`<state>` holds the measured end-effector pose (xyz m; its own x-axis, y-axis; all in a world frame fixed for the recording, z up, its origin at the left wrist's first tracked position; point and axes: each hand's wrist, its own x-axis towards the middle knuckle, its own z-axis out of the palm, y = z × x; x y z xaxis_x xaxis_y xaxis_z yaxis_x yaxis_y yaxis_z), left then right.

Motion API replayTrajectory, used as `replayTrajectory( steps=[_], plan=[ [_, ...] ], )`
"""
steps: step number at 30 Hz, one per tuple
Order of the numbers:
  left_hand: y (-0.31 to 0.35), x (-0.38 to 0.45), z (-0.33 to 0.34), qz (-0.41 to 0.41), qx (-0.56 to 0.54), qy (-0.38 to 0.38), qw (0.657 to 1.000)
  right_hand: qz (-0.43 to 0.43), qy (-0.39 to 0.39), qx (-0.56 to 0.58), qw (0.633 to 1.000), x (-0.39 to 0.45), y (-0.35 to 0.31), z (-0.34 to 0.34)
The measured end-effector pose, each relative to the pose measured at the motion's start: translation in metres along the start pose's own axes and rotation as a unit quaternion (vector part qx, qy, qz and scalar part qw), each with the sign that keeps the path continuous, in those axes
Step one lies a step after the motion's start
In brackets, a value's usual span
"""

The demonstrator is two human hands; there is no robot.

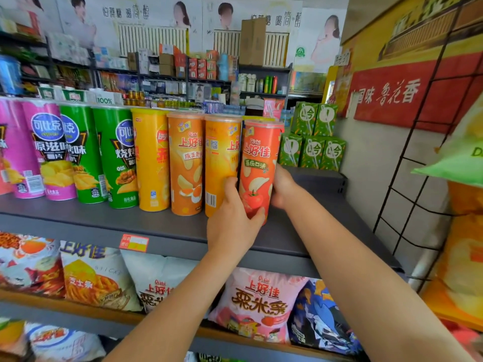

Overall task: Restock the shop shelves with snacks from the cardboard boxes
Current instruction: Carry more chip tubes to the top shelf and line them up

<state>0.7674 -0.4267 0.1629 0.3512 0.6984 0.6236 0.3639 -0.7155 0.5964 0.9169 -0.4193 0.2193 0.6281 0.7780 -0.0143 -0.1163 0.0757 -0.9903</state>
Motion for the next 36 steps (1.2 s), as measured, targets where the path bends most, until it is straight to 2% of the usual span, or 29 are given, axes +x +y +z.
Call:
replayTrajectory(
  steps=[9, 12, 14, 15, 17, 19, 22, 26, 29, 31, 33, 34, 36],
  plan=[
    [-0.002, -0.002, 0.002, 0.006, -0.007, 0.032, 0.999, -0.018, 0.027, 0.077, 0.996, -0.029, 0.004, 0.018],
    [-0.004, -0.002, 0.000, -0.006, -0.024, 0.028, 0.999, -0.093, 0.085, 0.063, 0.990, -0.047, 0.000, 0.022],
    [-0.006, -0.008, -0.006, 0.005, -0.084, 0.033, 0.996, -0.176, 0.158, 0.053, 0.970, -0.076, -0.004, 0.020],
    [-0.010, -0.015, -0.012, 0.021, -0.125, 0.049, 0.991, -0.227, 0.167, 0.055, 0.958, -0.097, -0.003, 0.020],
    [-0.028, -0.036, -0.031, 0.054, -0.168, 0.091, 0.980, -0.322, 0.098, 0.045, 0.940, -0.137, 0.011, 0.020],
    [-0.057, -0.060, -0.049, 0.045, -0.155, 0.108, 0.981, -0.350, -0.025, 0.022, 0.936, -0.162, 0.034, 0.031],
    [-0.123, -0.095, -0.075, -0.065, -0.116, 0.087, 0.987, -0.293, -0.157, -0.020, 0.943, -0.171, 0.089, 0.064],
    [-0.217, -0.137, -0.119, -0.197, -0.019, 0.000, 0.980, -0.163, -0.251, -0.114, 0.947, -0.169, 0.168, 0.132],
    [-0.292, -0.167, -0.155, -0.301, 0.052, -0.144, 0.941, -0.091, -0.317, -0.230, 0.916, -0.162, 0.228, 0.193],
    [-0.334, -0.188, -0.184, -0.358, 0.084, -0.274, 0.889, -0.029, -0.363, -0.299, 0.882, -0.157, 0.271, 0.238],
    [-0.377, -0.210, -0.217, -0.400, 0.061, -0.351, 0.844, 0.016, -0.411, -0.353, 0.840, -0.155, 0.316, 0.290],
    [-0.402, -0.222, -0.233, -0.421, 0.030, -0.351, 0.836, 0.033, -0.434, -0.375, 0.818, -0.156, 0.338, 0.318],
    [-0.463, -0.252, -0.264, -0.501, -0.007, -0.263, 0.825, 0.065, -0.458, -0.397, 0.793, -0.157, 0.384, 0.379]
  ],
)
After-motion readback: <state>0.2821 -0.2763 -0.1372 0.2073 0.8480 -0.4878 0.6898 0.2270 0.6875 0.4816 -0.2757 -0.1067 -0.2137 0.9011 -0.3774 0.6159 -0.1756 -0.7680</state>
